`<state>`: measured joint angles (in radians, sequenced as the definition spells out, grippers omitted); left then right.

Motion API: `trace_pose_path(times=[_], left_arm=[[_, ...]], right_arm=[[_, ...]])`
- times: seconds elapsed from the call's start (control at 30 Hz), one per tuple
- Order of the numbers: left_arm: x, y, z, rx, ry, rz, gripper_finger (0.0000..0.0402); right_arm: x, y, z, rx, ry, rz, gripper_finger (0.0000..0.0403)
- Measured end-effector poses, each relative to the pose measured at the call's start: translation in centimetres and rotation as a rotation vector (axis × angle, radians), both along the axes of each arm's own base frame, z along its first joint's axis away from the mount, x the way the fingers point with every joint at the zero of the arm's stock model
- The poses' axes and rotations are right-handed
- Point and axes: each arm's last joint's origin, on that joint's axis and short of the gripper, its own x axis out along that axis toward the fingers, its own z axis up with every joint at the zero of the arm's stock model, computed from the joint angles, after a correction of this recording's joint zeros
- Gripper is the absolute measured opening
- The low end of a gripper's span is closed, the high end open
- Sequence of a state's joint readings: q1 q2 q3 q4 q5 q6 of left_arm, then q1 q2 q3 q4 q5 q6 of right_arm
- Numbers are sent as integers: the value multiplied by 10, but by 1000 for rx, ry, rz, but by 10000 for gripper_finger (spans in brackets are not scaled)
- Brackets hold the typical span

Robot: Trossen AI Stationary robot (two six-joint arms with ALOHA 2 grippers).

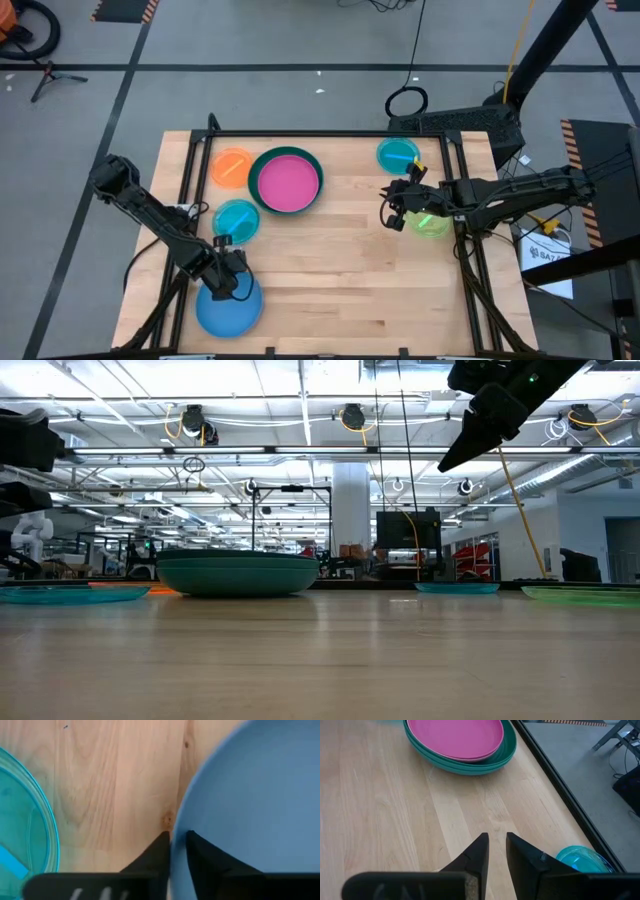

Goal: Stack plastic plates
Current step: Stack the medium light blue plate on top of the medium pink plate

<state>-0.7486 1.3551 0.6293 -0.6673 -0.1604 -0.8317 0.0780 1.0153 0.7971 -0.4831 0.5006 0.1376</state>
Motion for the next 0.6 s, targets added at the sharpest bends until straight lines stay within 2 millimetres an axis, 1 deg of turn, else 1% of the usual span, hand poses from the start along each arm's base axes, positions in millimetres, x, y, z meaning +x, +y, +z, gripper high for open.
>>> trace_pose_path(times=[0.1,0.17,0.33,0.5,0.6], left_arm=[[0,0,1,-1,-3,-7,27],[1,-1,1,-8,-6,-6,13],[6,-5,7,-18,-43,-13,10],[17,-11,26,7,-137,-36,10],[24,-11,37,45,-177,-34,10]], right_arm=[[0,0,0,0,0,0,59],[0,0,0,0,0,0,59],[0,0,0,0,1,0,59],[0,0,0,0,1,0,59],[0,0,0,0,1,0,59]])
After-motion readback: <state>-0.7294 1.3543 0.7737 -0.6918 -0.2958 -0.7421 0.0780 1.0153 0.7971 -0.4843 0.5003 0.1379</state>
